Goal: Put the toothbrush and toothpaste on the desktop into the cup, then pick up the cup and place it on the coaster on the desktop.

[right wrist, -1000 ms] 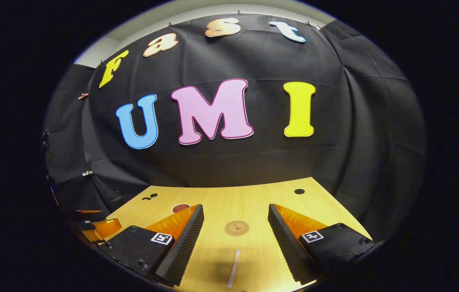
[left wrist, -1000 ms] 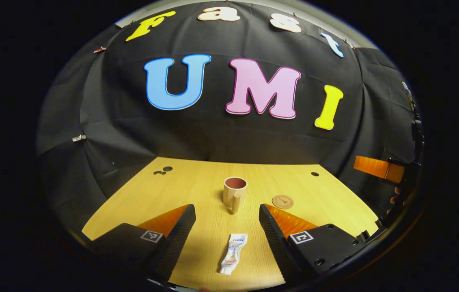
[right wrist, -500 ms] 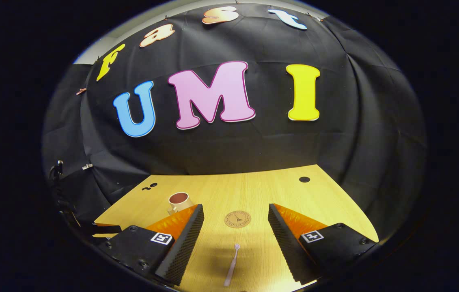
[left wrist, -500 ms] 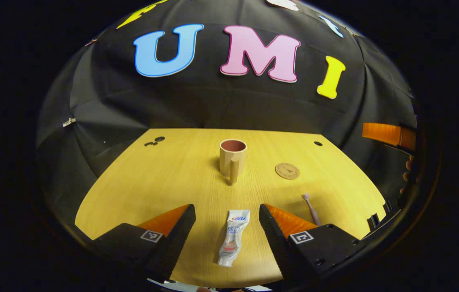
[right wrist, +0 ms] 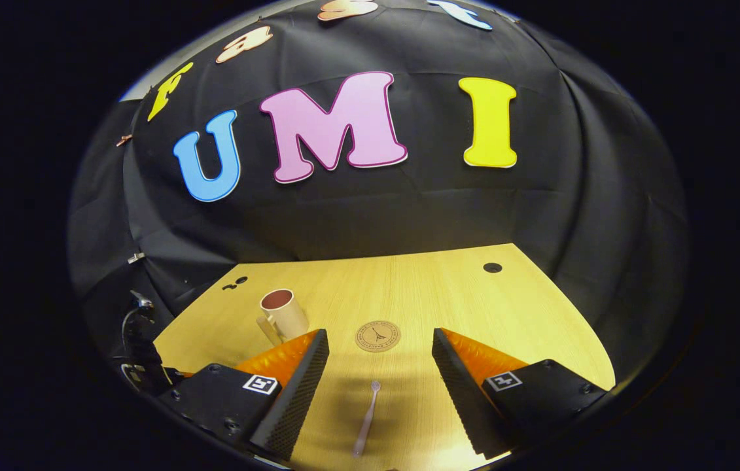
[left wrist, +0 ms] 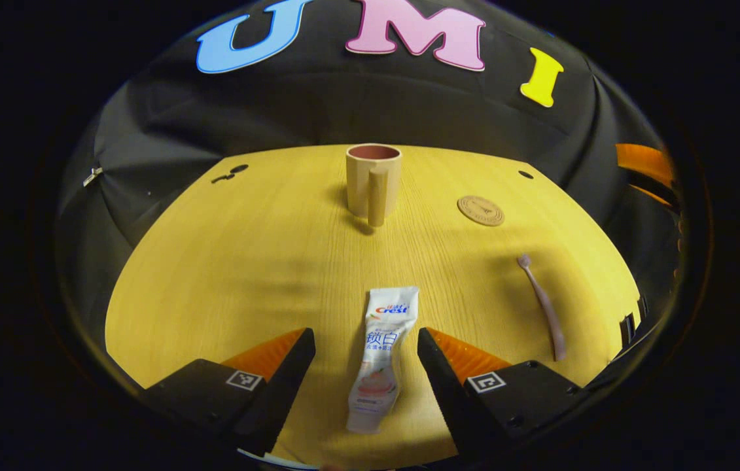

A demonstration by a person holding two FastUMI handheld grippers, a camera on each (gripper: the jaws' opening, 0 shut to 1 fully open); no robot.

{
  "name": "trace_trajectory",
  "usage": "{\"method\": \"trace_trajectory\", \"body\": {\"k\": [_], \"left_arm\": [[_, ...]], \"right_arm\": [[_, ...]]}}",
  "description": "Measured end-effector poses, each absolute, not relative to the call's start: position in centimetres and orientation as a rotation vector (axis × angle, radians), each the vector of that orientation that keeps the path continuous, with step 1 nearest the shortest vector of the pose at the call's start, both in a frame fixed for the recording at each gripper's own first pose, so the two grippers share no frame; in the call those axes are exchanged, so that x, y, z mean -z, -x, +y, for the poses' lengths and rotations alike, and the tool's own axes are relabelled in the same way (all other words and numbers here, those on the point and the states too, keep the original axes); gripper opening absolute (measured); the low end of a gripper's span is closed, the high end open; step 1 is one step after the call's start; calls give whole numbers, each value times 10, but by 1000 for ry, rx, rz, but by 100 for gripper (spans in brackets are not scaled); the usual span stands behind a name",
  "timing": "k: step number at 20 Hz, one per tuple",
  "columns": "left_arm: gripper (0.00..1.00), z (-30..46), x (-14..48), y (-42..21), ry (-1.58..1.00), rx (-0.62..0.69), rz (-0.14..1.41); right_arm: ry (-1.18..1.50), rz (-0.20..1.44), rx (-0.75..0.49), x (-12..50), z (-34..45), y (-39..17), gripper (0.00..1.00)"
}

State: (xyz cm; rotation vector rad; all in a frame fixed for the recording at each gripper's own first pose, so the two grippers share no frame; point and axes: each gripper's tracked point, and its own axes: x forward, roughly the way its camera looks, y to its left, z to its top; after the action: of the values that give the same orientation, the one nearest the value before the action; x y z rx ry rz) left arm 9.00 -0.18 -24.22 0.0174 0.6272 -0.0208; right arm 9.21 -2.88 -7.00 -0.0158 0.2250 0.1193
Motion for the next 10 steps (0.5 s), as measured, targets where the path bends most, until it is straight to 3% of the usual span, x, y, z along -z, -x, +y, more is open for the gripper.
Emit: {"method": "trace_trajectory", "body": {"k": [7,8,10], "left_arm": [[96,-5,272,-88,-33,14,697],[84,-2,273,-88,-59,6,704],[75,-9,274,-90,-79,26,700]], "right_arm": [[8,280,-123,91,-32,-95,98],[9,286,-124,93,-32,-96,98],[10,303,-129,100,-30,-94,98]]}}
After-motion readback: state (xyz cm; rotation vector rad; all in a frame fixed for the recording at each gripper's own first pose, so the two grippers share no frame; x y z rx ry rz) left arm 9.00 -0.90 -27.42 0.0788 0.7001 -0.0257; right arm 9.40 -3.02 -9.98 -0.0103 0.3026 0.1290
